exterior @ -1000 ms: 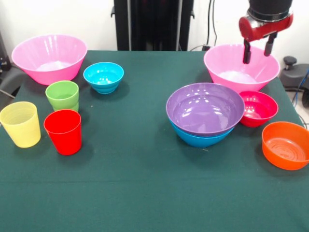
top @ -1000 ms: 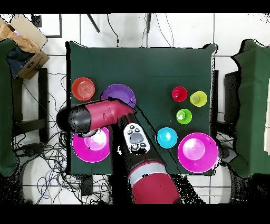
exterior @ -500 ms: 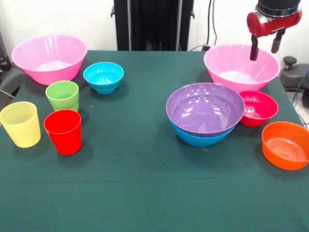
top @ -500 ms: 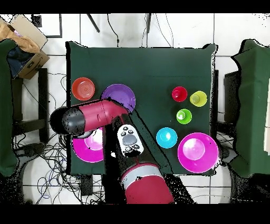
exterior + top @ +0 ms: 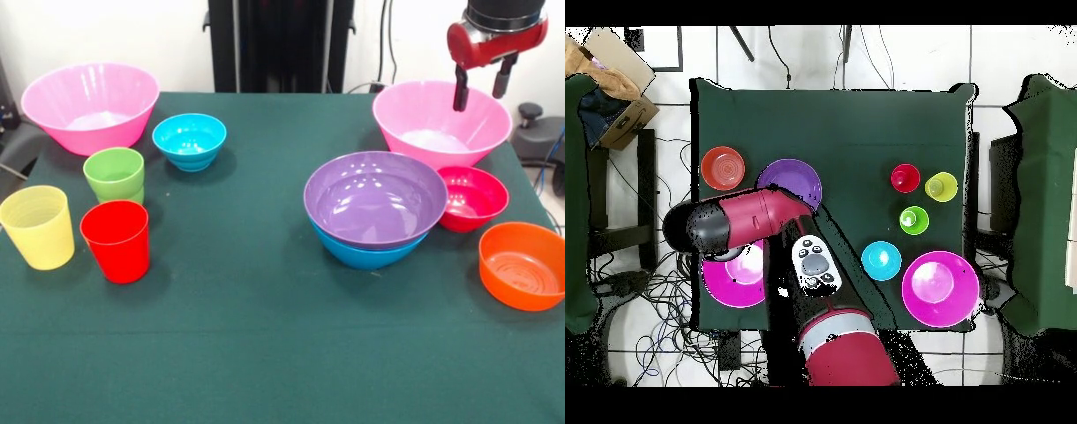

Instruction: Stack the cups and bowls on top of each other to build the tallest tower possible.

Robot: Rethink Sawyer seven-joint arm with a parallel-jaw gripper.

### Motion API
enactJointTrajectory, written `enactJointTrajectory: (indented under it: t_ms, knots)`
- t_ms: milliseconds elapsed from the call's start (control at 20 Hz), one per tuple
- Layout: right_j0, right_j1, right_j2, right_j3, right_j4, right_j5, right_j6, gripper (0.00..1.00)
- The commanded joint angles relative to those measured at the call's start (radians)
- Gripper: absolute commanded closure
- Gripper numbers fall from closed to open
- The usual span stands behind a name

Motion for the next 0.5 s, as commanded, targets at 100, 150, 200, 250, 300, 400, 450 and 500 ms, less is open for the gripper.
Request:
enactJointTrajectory:
  t_ms: [100, 150, 200, 250, 300, 400, 450, 500]
  knots:
    - [-0.010, 0.034, -0.017, -0.019, 0.012, -0.010, 0.116, 0.00]
    - [-0.011, 0.035, -0.018, -0.018, 0.011, -0.014, 0.116, 0.00]
    - [-0.014, 0.036, -0.017, -0.017, 0.011, -0.014, 0.113, 0.00]
    - [-0.017, 0.035, -0.014, -0.013, 0.011, -0.019, 0.110, 0.00]
    - [-0.020, 0.034, -0.013, -0.010, 0.010, -0.021, 0.108, 0.00]
    - [-0.025, 0.030, -0.009, -0.005, 0.011, -0.020, 0.102, 0.00]
    - [-0.026, 0.029, -0.008, -0.006, 0.012, -0.015, 0.099, 0.00]
    - [-0.030, 0.028, -0.006, -0.007, 0.011, -0.007, 0.092, 0.00]
